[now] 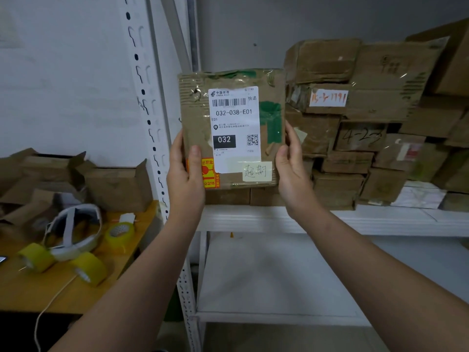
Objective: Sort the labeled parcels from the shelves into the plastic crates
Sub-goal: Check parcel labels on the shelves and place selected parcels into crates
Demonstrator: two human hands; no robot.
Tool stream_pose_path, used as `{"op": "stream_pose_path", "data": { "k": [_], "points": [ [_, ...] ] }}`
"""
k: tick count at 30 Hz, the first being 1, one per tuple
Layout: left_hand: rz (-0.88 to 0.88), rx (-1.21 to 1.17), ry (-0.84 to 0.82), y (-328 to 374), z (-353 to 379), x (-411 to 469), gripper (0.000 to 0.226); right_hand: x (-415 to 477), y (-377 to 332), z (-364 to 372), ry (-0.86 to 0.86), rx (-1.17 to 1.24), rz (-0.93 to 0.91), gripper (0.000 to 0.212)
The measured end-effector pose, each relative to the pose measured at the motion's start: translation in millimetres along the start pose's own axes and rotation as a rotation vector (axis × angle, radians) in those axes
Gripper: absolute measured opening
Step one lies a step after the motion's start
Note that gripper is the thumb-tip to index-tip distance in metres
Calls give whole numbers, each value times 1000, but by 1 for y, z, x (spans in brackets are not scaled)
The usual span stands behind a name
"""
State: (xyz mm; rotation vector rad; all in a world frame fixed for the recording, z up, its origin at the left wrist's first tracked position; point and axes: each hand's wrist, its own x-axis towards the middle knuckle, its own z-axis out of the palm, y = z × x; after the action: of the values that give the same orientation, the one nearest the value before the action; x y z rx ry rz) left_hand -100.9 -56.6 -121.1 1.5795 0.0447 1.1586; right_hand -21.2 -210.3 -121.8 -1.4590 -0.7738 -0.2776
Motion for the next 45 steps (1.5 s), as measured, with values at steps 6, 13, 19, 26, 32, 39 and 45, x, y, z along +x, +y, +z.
{"op": "stream_pose_path", "data": {
  "k": [6, 13, 19, 26, 32, 39, 45],
  "points": [
    [-65, 13, -79, 2, -11, -35, 45, -37, -7, -4, 81, 65, 71, 34],
    [-75, -30, -203, 0, -10, -65, 49, -87, -18, -12, 248, 44, 151, 38],
    [-128, -73, -363, -5, 15, -109, 56, -144, -25, -37, 402, 33, 202, 35],
    [-228, -175, -562, 9, 79, -179, 50, -212, -35, -114, 635, -16, 257, 18],
    [-277, -285, -765, 30, 167, -258, 48, -275, -46, -212, 762, -164, 288, 29],
    [-328, -331, -960, 68, 294, -367, 47, -355, -66, -354, 865, -259, 395, 39],
    [-360, -341, -1093, 98, 387, -447, 45, -410, -87, -455, 909, -372, 542, 57]
  ]
}}
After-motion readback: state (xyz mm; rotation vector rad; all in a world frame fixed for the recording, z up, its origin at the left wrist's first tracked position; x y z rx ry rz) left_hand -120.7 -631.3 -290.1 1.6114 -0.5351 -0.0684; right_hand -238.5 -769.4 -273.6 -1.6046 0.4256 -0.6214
